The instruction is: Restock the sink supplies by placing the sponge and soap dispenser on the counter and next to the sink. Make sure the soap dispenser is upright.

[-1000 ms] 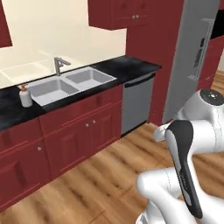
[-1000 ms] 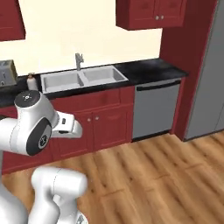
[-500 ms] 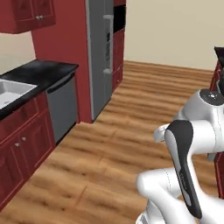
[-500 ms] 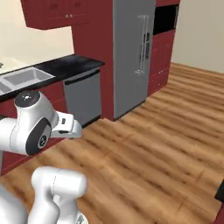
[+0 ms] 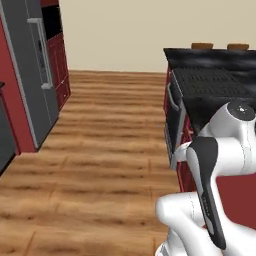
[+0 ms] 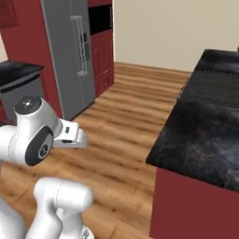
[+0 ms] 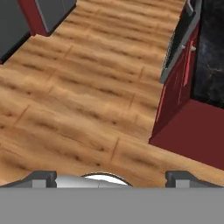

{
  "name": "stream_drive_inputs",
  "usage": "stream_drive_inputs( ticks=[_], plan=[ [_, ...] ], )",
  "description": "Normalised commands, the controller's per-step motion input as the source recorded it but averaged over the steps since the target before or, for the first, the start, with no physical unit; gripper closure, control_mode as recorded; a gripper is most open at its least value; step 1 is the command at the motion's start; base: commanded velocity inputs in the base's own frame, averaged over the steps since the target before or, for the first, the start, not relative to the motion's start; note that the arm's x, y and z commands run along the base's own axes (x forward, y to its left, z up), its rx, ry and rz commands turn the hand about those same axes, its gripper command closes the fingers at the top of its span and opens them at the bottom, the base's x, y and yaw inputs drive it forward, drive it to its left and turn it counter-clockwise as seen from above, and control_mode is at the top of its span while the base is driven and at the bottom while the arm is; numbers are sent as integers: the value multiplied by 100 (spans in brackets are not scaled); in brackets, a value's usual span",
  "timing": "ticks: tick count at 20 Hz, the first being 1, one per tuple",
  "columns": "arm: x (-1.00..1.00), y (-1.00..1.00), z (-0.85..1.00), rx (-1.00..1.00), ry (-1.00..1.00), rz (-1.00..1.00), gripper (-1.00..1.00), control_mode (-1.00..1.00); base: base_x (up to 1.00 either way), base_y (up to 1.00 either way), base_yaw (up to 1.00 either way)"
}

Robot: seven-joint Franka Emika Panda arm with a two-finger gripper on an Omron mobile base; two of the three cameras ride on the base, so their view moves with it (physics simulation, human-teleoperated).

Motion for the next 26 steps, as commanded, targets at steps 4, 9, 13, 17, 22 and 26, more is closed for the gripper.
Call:
stream_drive_inputs(
  ticks=[4,9,13,17,22,26],
  plan=[
    [0,0,0,0,0,0,-100,100,0,-100,-22],
    [0,0,0,0,0,0,-100,100,0,-100,-15],
    [0,0,0,0,0,0,-100,100,0,-100,-12],
    [0,0,0,0,0,0,-100,100,0,-100,-11],
    [0,0,0,0,0,0,-100,100,0,-100,-11],
    [0,0,0,0,0,0,-100,100,0,-100,-10]
  ],
)
